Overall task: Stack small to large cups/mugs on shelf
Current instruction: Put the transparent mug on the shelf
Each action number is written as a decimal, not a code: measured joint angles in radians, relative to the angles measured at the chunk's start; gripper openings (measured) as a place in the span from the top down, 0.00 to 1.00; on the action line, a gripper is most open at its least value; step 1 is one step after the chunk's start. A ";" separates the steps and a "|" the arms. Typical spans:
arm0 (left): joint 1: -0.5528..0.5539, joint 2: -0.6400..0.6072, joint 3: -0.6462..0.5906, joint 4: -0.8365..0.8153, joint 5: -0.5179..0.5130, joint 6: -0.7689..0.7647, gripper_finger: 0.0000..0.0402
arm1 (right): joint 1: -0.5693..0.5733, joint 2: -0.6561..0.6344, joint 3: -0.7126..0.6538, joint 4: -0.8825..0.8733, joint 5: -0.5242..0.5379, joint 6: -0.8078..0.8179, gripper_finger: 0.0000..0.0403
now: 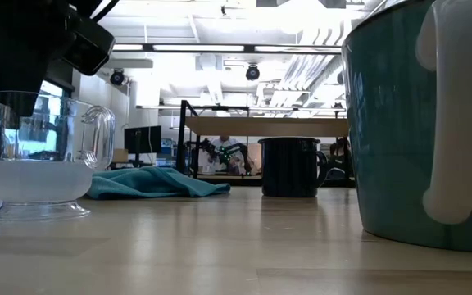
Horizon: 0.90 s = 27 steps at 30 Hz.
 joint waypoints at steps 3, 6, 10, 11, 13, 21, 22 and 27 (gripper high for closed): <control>0.000 0.000 0.000 0.000 -0.002 0.002 0.86 | 0.000 0.000 0.000 0.000 0.000 0.000 0.67; 0.000 0.000 0.000 0.001 -0.002 0.008 0.94 | 0.000 0.000 0.000 0.000 0.000 0.000 0.67; 0.000 0.000 0.000 0.004 -0.003 0.018 0.99 | 0.000 0.000 0.000 0.000 0.000 0.000 0.67; 0.000 0.000 0.000 0.003 -0.003 0.019 0.99 | 0.000 0.000 0.000 0.000 0.000 -0.001 0.67; 0.000 0.000 0.000 0.003 -0.007 0.019 0.98 | 0.000 0.000 0.000 0.000 0.000 -0.001 0.67; 0.000 0.000 0.000 0.004 -0.007 0.024 0.99 | 0.000 0.000 0.000 0.000 0.000 -0.003 0.67; 0.000 0.000 0.000 0.004 -0.007 0.024 0.99 | 0.000 0.000 0.000 0.000 0.000 -0.003 0.67; 0.001 0.000 0.000 0.006 -0.007 0.026 1.00 | 0.000 0.000 0.000 0.000 0.001 -0.003 0.67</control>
